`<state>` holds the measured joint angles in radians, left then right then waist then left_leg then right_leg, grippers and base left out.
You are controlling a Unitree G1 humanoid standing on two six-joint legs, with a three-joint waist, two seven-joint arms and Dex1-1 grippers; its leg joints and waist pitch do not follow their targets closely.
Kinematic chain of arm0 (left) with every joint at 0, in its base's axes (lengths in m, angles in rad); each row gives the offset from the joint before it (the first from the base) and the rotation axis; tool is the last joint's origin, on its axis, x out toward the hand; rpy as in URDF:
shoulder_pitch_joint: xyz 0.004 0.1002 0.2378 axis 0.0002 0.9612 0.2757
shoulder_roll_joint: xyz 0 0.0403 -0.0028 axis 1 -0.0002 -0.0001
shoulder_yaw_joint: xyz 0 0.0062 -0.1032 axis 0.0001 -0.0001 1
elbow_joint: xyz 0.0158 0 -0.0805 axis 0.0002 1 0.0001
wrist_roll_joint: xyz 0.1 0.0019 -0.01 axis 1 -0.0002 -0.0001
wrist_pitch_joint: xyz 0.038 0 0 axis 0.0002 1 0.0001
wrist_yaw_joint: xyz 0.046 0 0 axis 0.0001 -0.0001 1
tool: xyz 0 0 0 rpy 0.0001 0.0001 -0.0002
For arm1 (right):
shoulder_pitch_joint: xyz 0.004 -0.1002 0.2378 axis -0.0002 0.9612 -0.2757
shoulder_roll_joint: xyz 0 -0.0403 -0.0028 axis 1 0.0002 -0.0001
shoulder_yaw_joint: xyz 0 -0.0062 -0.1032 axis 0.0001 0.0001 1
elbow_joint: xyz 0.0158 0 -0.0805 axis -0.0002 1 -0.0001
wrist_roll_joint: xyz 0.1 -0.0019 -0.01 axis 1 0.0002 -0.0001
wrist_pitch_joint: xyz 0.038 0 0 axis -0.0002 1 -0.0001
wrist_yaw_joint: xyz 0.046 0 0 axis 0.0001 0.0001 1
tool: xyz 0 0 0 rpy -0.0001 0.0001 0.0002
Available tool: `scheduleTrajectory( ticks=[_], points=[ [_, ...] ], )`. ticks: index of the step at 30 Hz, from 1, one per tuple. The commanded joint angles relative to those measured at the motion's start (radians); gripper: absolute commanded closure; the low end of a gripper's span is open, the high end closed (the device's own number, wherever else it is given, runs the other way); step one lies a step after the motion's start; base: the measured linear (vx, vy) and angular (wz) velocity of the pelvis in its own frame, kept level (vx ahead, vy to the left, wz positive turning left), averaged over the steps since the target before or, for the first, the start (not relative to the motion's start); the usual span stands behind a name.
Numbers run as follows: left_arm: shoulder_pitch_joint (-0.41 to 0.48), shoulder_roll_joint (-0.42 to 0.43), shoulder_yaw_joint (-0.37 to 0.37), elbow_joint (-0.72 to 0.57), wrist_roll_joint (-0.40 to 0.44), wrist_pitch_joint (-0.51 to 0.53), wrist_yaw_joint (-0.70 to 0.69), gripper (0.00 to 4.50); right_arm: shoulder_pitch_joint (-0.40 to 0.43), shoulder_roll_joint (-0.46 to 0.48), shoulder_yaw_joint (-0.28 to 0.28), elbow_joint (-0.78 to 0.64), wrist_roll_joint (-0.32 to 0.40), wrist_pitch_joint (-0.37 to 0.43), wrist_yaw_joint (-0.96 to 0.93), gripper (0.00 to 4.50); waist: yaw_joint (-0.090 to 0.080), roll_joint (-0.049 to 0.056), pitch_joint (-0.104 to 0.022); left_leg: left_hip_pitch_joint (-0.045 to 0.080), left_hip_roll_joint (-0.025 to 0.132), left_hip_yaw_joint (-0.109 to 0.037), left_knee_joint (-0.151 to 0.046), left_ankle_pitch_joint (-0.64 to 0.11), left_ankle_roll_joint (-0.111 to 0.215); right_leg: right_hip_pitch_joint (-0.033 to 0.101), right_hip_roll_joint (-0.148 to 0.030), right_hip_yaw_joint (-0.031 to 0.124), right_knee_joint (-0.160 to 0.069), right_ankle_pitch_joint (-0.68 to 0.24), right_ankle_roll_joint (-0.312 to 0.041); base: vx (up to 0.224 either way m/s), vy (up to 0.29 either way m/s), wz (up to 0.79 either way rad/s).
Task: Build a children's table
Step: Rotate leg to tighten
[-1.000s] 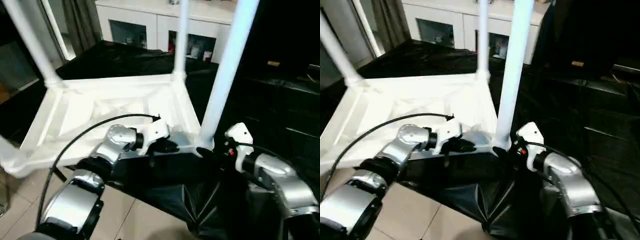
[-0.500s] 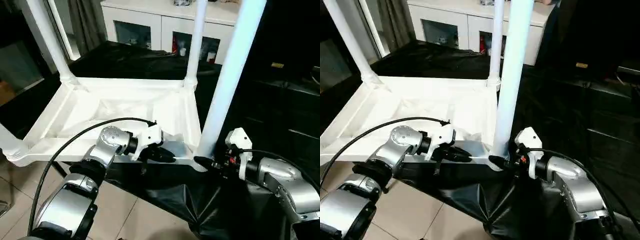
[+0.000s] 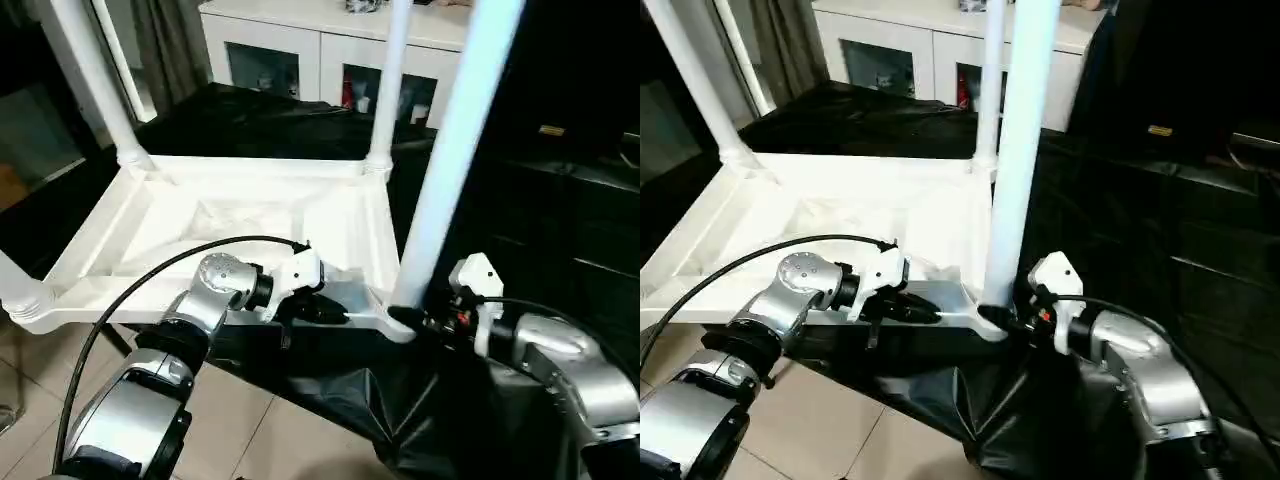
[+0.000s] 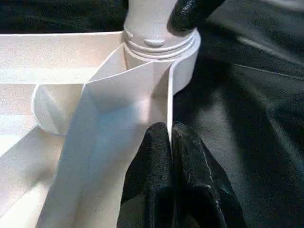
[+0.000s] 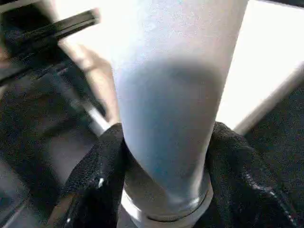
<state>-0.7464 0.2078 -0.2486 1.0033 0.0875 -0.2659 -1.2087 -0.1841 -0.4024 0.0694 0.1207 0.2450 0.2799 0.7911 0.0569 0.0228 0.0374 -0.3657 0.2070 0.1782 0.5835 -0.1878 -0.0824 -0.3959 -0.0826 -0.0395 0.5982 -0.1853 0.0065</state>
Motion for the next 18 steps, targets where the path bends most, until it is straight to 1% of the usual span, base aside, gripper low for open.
scheduleTrajectory(
  ticks=[1,2,3,4,5,6,7,8,9,10,11,12,13,14,15,16,18],
  points=[
    [-0.021,-0.023,0.002,0.050,0.044,0.030,0.146,4.50,0.015,0.048,0.000,0.082,-0.029,0.027,-0.112,2.40,-0.001,-0.012,-0.046,0.011,0.016,0.001,-0.071,-0.255,0.037,0.034,-0.050,0.028,-0.088,-0.330,-0.194,0.000,0.000,0.00],
    [-0.035,-0.038,0.004,0.070,0.055,0.037,0.207,4.50,0.015,0.080,-0.014,0.102,-0.037,0.031,-0.172,2.41,-0.003,-0.015,-0.045,0.011,0.015,-0.003,-0.075,-0.272,0.026,0.036,-0.050,0.027,-0.091,-0.361,-0.180,0.000,0.000,0.00],
    [-0.060,-0.066,0.008,0.098,0.066,0.060,0.300,4.50,0.012,0.134,-0.039,0.127,-0.050,0.047,-0.280,2.41,-0.004,-0.009,-0.044,0.012,0.016,-0.005,-0.078,-0.283,0.014,0.034,-0.048,0.027,-0.092,-0.372,-0.170,0.000,0.000,0.00],
    [-0.067,-0.075,0.008,0.105,0.069,0.064,0.324,4.50,0.011,0.149,-0.046,0.132,-0.054,0.053,-0.311,2.41,-0.007,-0.009,-0.043,0.014,0.015,-0.003,-0.079,-0.297,0.007,0.029,-0.047,0.028,-0.095,-0.378,-0.167,0.000,0.000,0.00],
    [-0.077,-0.089,0.009,0.116,0.073,0.070,0.364,4.50,0.008,0.174,-0.058,0.140,-0.060,0.063,-0.363,2.44,-0.011,-0.012,-0.042,0.015,0.014,-0.007,-0.082,-0.318,-0.008,0.030,-0.047,0.025,-0.096,-0.401,-0.159,0.000,0.000,0.00],
    [-0.098,-0.117,0.009,0.137,0.080,0.090,0.438,4.50,0.002,0.222,-0.080,0.155,-0.074,0.080,-0.464,2.44,-0.012,-0.013,-0.044,0.014,0.012,-0.010,-0.083,-0.327,-0.013,0.032,-0.049,0.024,-0.099,-0.421,-0.146,0.000,0.000,0.00],
    [-0.098,-0.118,0.009,0.137,0.080,0.090,0.438,4.50,0.002,0.222,-0.080,0.155,-0.074,0.081,-0.465,2.44,-0.013,-0.014,-0.043,0.016,0.011,-0.009,-0.082,-0.332,-0.012,0.030,-0.047,0.025,-0.101,-0.426,-0.141,0.000,0.000,0.00],
    [-0.107,-0.133,0.011,0.146,0.081,0.108,0.475,4.50,-0.001,0.243,-0.088,0.159,-0.082,0.084,-0.507,2.44,-0.013,-0.014,-0.044,0.017,0.012,-0.009,-0.082,-0.336,-0.008,0.029,-0.049,0.025,-0.102,-0.426,-0.140,0.000,0.000,0.00],
    [-0.136,-0.179,0.007,0.173,0.093,0.132,0.567,4.50,-0.021,0.301,-0.096,0.170,-0.114,0.092,-0.623,2.44,-0.016,-0.005,-0.043,0.018,0.011,-0.007,-0.081,-0.339,-0.008,0.023,-0.047,0.028,-0.105,-0.411,-0.141,0.000,0.000,0.00],
    [-0.144,-0.193,0.005,0.181,0.098,0.132,0.596,4.50,-0.028,0.317,-0.091,0.169,-0.130,0.092,-0.653,2.44,-0.015,-0.007,-0.043,0.023,0.011,-0.007,-0.081,-0.350,-0.013,0.019,-0.047,0.028,-0.107,-0.414,-0.141,0.000,0.000,0.00],
    [-0.144,-0.193,0.005,0.181,0.098,0.132,0.596,4.50,-0.028,0.317,-0.091,0.169,-0.130,0.092,-0.653,2.44,-0.015,-0.009,-0.043,0.024,0.010,-0.008,-0.081,-0.358,-0.013,0.020,-0.047,0.026,-0.107,-0.423,-0.140,0.000,0.000,0.00],
    [-0.150,-0.203,0.003,0.187,0.103,0.130,0.608,4.50,-0.035,0.329,-0.084,0.168,-0.144,0.088,-0.670,2.44,-0.015,-0.006,-0.043,0.021,0.008,-0.008,-0.082,-0.360,-0.006,0.025,-0.048,0.026,-0.110,-0.425,-0.134,0.000,0.000,0.00],
    [-0.157,-0.209,0.001,0.197,0.112,0.121,0.611,4.50,-0.045,0.343,-0.077,0.168,-0.153,0.079,-0.677,2.44,-0.014,-0.002,-0.044,0.018,0.009,-0.010,-0.084,-0.352,-0.002,0.026,-0.049,0.026,-0.109,-0.409,-0.132,0.000,0.000,0.00],
    [-0.158,-0.211,0.000,0.199,0.114,0.117,0.607,4.50,-0.049,0.346,-0.076,0.169,-0.155,0.074,-0.679,2.44,-0.014,-0.002,-0.044,0.018,0.009,-0.010,-0.084,-0.352,-0.002,0.026,-0.049,0.026,-0.109,-0.409,-0.132,0.000,0.000,0.00],
    [-0.160,-0.211,0.000,0.203,0.116,0.114,0.599,4.50,-0.055,0.349,-0.075,0.169,-0.159,0.065,-0.683,2.44,-0.015,-0.002,-0.046,0.012,0.009,-0.012,-0.087,-0.342,-0.001,0.033,-0.049,0.025,-0.105,-0.382,-0.130,0.000,0.000,0.00],
    [-0.160,-0.208,-0.003,0.204,0.118,0.112,0.592,4.50,-0.059,0.350,-0.075,0.170,-0.156,0.056,-0.677,2.44,-0.016,0.000,-0.046,0.013,0.010,-0.012,-0.086,-0.346,0.000,0.031,-0.049,0.025,-0.104,-0.370,-0.133,0.000,0.000,0.00],
    [-0.160,-0.206,-0.003,0.207,0.120,0.109,0.587,4.50,-0.061,0.351,-0.076,0.170,-0.157,0.050,-0.678,2.44,-0.017,-0.002,-0.045,0.012,0.010,-0.012,-0.087,-0.346,0.003,0.033,-0.049,0.025,-0.103,-0.356,-0.140,0.000,0.000,0.00]
  ],
)
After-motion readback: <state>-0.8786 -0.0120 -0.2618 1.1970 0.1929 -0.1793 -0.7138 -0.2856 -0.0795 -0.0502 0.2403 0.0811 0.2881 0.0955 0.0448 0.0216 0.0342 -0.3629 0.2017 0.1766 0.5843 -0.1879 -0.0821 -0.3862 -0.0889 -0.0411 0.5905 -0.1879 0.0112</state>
